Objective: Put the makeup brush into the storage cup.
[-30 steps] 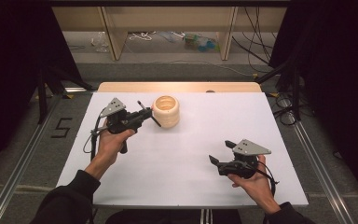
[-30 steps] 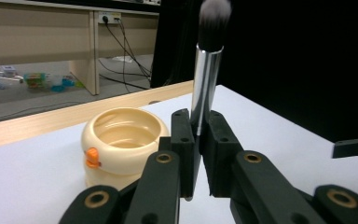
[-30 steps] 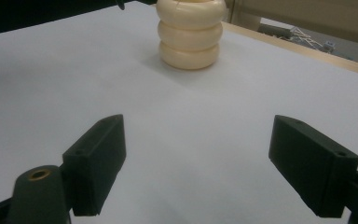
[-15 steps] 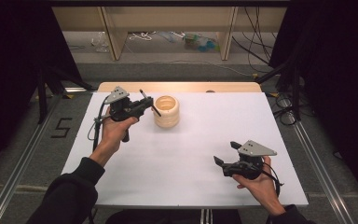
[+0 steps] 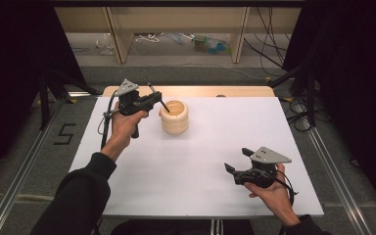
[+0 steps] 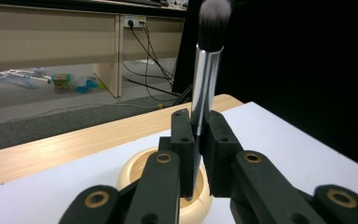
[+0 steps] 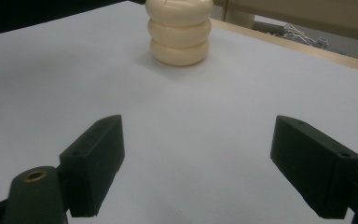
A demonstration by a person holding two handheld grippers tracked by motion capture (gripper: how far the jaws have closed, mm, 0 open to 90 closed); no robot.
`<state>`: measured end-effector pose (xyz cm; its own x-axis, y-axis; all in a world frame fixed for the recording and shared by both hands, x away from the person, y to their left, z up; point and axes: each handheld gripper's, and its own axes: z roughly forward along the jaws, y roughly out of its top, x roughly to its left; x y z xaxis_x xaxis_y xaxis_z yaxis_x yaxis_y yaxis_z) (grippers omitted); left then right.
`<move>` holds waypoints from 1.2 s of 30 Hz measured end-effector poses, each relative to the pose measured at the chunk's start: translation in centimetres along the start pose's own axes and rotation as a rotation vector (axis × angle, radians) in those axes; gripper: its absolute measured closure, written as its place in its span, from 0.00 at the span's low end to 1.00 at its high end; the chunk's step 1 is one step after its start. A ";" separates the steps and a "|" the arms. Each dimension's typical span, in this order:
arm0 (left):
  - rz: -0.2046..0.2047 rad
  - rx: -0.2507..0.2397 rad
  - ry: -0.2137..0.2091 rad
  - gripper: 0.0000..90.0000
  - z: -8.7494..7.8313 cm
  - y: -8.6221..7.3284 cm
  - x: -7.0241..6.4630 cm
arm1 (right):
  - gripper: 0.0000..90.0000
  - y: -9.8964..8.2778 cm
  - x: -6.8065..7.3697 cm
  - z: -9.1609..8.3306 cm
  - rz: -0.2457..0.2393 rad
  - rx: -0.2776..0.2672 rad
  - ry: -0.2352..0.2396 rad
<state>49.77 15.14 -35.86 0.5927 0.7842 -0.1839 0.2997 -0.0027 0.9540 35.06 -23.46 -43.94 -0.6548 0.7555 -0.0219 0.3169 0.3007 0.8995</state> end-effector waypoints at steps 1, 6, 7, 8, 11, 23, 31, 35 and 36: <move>0.008 0.005 0.006 0.93 0.2 0.1 0.0 | 0.21 0.0 0.0 0.0 0.000 -0.002 0.000; 0.011 0.006 0.021 0.93 1.1 0.4 0.0 | 0.21 0.0 0.0 0.0 -0.002 0.004 0.006; 0.009 0.008 0.021 0.93 1.3 0.3 0.0 | 0.21 0.0 0.0 0.0 0.001 0.003 0.005; 0.006 0.010 0.025 0.93 1.5 0.3 0.1 | 0.21 0.0 0.0 0.0 0.003 0.003 0.008; -0.010 0.018 0.032 0.93 2.1 0.0 0.3 | 0.22 0.0 0.0 0.1 0.004 -0.001 0.008; -0.019 0.048 0.059 0.93 3.7 -0.7 1.2 | 0.22 0.1 0.1 0.1 0.005 -0.011 0.013; -0.040 0.062 0.051 0.93 4.6 -1.2 1.3 | 0.22 0.1 0.0 0.2 -0.002 0.008 0.018; -0.036 0.079 0.052 0.93 5.1 -1.6 1.3 | 0.22 0.2 0.1 0.2 -0.003 0.014 0.021; -0.034 0.088 0.049 0.93 5.3 -1.7 1.3 | 0.22 0.1 0.1 0.3 -0.001 -0.004 0.028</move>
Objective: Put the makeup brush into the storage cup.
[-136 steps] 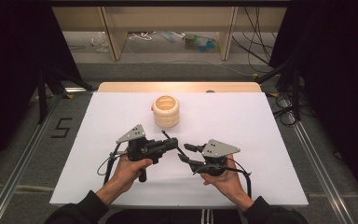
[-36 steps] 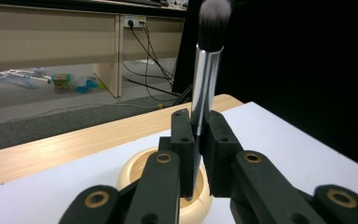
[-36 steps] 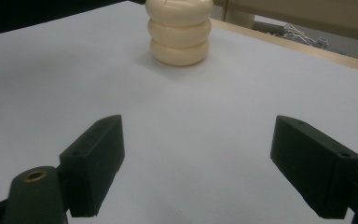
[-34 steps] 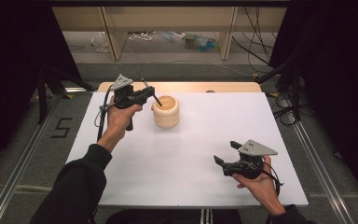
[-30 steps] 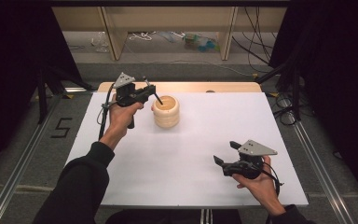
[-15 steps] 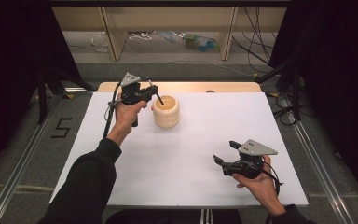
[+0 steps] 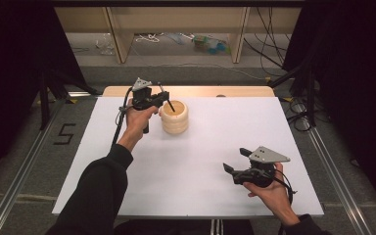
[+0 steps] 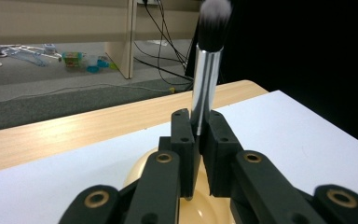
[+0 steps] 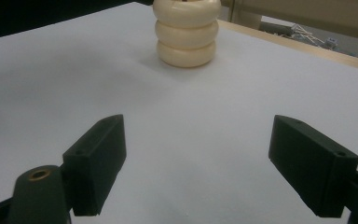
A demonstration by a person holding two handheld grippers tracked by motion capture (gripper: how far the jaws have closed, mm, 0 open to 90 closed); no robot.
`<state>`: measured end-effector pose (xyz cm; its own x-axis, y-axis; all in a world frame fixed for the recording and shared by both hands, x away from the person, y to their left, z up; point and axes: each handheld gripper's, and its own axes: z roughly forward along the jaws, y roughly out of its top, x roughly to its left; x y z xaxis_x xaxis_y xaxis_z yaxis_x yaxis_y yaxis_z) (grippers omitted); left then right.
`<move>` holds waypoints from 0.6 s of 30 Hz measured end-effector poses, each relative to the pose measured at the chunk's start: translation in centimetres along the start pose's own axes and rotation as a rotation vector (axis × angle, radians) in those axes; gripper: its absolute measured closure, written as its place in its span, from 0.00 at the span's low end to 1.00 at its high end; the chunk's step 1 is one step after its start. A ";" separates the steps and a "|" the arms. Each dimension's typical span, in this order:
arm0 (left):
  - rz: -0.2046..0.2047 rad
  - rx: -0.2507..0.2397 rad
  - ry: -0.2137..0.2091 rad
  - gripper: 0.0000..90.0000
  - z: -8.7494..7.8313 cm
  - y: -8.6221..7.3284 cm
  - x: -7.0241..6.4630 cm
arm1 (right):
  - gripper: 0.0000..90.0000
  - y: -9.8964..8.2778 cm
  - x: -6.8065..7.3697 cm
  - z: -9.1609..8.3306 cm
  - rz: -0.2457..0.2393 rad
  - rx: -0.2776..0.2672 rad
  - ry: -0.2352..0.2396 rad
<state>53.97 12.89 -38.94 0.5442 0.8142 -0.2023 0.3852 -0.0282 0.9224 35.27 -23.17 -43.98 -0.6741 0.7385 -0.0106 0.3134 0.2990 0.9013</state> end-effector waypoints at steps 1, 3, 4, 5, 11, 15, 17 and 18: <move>0.000 0.005 -0.004 0.93 0.1 -0.1 0.0 | 0.22 0.0 0.0 0.0 0.001 -0.003 -0.001; 0.008 0.018 -0.004 0.93 0.3 -0.3 0.0 | 0.23 0.0 0.1 0.0 0.000 0.005 0.009; 0.010 0.023 -0.007 0.93 0.4 -0.4 0.0 | 0.23 0.0 0.1 0.0 -0.002 0.008 0.013; 0.014 0.031 -0.007 0.93 0.6 -0.5 0.0 | 0.23 0.0 0.1 -0.1 -0.005 0.024 0.006; 0.036 0.070 -0.008 0.93 1.2 -1.1 -0.2 | 0.23 0.1 0.1 0.0 -0.008 0.009 0.016; 0.019 0.104 -0.036 0.91 1.6 -1.4 -0.1 | 0.23 0.1 0.1 0.0 -0.006 0.006 0.020; 0.021 0.117 -0.036 0.85 1.6 -1.5 0.0 | 0.23 0.1 0.1 0.0 -0.008 0.006 0.021; 0.027 0.119 -0.012 0.75 1.5 -1.4 -0.1 | 0.23 0.1 0.1 0.0 -0.006 0.005 0.020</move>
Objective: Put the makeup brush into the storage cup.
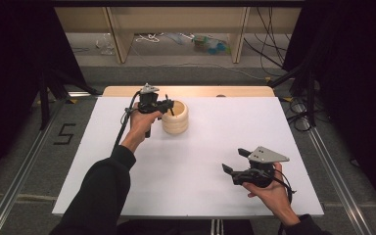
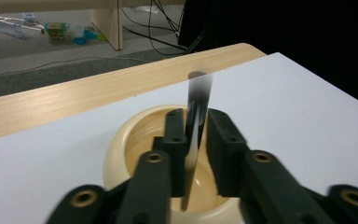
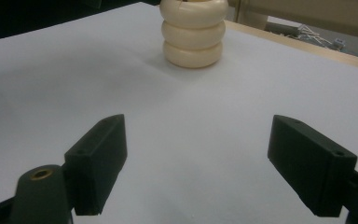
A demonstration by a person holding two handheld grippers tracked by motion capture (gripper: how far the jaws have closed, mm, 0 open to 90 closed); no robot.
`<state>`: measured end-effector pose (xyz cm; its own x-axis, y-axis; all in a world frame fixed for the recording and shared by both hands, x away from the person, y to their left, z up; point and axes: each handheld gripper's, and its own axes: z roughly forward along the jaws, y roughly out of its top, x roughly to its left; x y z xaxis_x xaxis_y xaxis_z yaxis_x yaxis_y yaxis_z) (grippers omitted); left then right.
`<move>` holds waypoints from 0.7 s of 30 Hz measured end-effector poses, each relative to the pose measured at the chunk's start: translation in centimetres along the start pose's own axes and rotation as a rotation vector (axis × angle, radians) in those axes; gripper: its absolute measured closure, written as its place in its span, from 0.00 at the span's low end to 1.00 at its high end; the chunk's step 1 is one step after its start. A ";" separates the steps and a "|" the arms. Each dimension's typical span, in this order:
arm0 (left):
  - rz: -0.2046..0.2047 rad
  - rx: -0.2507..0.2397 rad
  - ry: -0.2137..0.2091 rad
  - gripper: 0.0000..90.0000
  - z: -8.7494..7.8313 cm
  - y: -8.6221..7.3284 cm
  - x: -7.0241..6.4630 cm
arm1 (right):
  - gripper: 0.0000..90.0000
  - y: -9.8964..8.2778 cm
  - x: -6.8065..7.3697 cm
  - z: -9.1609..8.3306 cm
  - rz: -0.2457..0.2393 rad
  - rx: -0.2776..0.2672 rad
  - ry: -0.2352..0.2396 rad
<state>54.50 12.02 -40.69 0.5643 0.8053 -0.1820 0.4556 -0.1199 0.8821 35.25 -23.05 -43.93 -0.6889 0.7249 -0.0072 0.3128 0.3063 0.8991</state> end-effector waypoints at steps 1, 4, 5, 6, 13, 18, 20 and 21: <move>-0.005 -0.006 0.035 0.64 -0.1 0.1 -0.1 | 0.23 0.0 0.0 -0.1 0.000 0.016 -0.004; -0.006 -0.031 0.068 0.46 -0.8 0.7 0.1 | 0.23 0.0 0.0 0.1 0.005 0.002 0.003; -0.005 -0.033 0.084 0.42 -1.0 0.8 0.1 | 0.23 0.0 0.0 0.1 0.005 0.002 0.003; 0.003 -0.027 0.102 0.39 -1.3 1.0 0.1 | 0.23 0.0 0.0 -0.1 0.003 0.018 -0.001; -0.018 -0.026 0.116 0.33 -2.6 1.6 0.5 | 0.23 0.0 0.1 0.0 0.007 0.020 0.002; -0.019 -0.020 0.107 0.31 -3.0 1.6 0.7 | 0.23 0.0 0.0 0.2 0.010 -0.001 0.010; -0.031 -0.029 0.095 0.31 -3.3 1.6 0.8 | 0.23 0.0 0.1 0.2 0.014 0.001 0.011; -0.039 -0.034 0.094 0.31 -3.4 1.7 0.8 | 0.23 0.0 0.1 0.1 0.019 0.002 0.013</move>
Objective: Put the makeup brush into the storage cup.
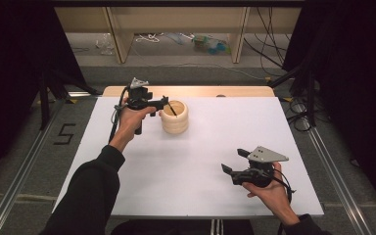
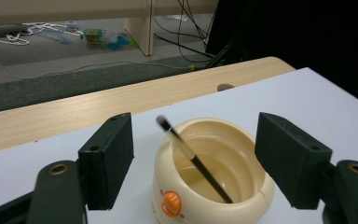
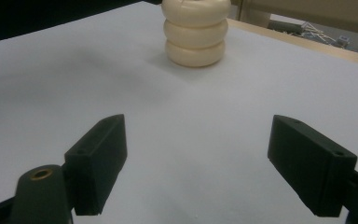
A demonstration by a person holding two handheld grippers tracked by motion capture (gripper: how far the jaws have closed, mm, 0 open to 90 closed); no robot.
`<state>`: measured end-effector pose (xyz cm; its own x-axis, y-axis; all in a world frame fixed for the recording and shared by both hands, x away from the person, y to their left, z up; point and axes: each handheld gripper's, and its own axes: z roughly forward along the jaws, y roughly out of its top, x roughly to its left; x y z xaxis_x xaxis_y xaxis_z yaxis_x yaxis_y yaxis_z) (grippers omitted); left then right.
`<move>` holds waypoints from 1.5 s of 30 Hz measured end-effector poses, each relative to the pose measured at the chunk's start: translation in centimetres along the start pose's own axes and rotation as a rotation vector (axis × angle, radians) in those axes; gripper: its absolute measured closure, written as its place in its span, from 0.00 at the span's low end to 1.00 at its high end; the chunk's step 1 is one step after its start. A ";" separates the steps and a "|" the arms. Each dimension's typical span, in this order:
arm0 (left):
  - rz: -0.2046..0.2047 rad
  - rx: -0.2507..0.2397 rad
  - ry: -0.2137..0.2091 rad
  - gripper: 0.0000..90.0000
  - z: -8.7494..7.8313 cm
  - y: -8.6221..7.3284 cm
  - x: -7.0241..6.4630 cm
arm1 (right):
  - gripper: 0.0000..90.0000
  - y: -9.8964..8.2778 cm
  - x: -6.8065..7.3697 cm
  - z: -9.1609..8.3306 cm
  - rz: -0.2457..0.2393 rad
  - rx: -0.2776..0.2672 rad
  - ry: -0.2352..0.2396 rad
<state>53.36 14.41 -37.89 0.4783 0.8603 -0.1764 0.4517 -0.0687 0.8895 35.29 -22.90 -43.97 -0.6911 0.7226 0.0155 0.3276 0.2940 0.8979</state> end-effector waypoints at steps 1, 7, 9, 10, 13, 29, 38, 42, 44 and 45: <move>0.005 -0.003 -0.004 0.31 -0.2 0.0 0.1 | 0.23 0.0 0.0 0.0 -0.004 -0.003 -0.001; -0.001 -0.016 -0.012 0.31 -1.2 0.1 0.3 | 0.23 0.0 0.0 0.0 -0.001 -0.004 -0.001; -0.002 -0.015 -0.020 0.30 -1.5 0.1 0.3 | 0.23 0.0 0.0 0.0 -0.002 -0.005 -0.002; -0.002 -0.015 -0.021 0.30 -1.7 0.0 0.3 | 0.23 0.0 0.0 0.0 -0.002 -0.005 -0.001; -0.014 -0.022 -0.036 0.29 -2.2 -0.1 0.4 | 0.23 0.0 0.0 0.0 -0.003 -0.004 0.000; 0.013 -0.039 -0.075 0.28 -4.0 -1.6 -0.3 | 0.23 0.0 -0.1 0.0 -0.006 -0.007 -0.005; 0.056 -0.066 -0.073 0.27 -5.9 -3.4 -0.2 | 0.22 0.0 -0.1 0.0 0.004 -0.001 -0.004; 0.041 -0.093 -0.085 0.27 -6.7 -4.0 -0.2 | 0.22 0.0 -0.1 0.0 -0.002 -0.011 -0.009; 0.055 -0.084 -0.088 0.26 -6.9 -4.3 -0.1 | 0.22 0.0 -0.2 0.0 -0.002 -0.006 -0.007; 0.056 -0.085 -0.083 0.26 -7.0 -4.4 0.0 | 0.22 0.1 -0.2 0.0 -0.003 -0.006 -0.007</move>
<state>46.06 18.22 -38.84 0.5635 0.8112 -0.1562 0.3585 -0.0697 0.9309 35.40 -23.04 -43.91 -0.6876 0.7260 0.0100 0.3215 0.2922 0.9007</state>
